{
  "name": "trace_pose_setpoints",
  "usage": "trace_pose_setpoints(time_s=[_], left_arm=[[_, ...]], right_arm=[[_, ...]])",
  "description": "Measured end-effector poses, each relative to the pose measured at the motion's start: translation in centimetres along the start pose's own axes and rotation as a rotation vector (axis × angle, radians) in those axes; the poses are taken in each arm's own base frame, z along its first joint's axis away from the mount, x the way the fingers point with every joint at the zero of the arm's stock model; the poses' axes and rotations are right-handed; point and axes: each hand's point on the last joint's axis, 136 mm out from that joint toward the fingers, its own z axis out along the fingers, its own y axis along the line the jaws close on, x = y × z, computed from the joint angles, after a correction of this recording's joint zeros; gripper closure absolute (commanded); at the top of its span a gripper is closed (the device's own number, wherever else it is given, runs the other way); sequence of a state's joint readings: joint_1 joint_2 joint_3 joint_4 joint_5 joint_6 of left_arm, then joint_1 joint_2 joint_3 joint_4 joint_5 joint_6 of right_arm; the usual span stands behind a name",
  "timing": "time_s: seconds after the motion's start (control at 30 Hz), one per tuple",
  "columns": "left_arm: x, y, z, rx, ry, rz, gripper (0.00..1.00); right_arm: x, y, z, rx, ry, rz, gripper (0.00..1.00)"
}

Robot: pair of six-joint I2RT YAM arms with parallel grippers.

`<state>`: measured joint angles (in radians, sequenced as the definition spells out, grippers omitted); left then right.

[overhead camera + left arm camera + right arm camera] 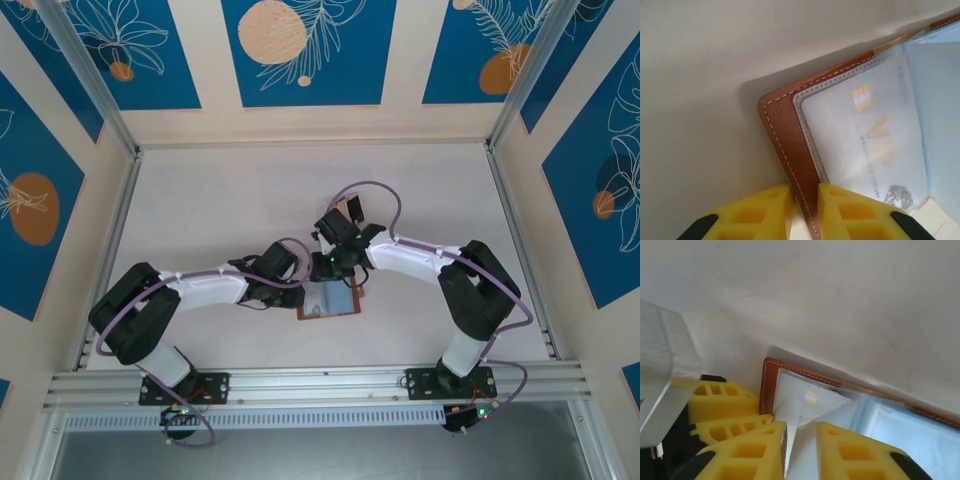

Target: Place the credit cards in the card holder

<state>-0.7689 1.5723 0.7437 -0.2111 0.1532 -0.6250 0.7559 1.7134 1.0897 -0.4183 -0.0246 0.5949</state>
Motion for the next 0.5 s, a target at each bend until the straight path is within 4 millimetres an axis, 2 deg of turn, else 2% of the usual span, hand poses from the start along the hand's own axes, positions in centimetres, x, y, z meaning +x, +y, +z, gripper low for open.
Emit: trace_pose_setpoints(time_s=[0.13,0.3,0.5], left_arm=[[0.0,0.0,0.0,-0.004,-0.001,0.001,0.78],[0.2,0.3,-0.3,-0.018,0.003,-0.001,0.74],[0.8,1.2,-1.3,-0.060,0.002,-0.005,0.70]], right_arm=[[0.5,-0.1,1.0,-0.060,0.030,0.050,0.68],[0.7,0.3,1.4,-0.132,0.042,0.091,0.54],[0.3,1.0,1.8,-0.190,0.044,0.116,0.47]])
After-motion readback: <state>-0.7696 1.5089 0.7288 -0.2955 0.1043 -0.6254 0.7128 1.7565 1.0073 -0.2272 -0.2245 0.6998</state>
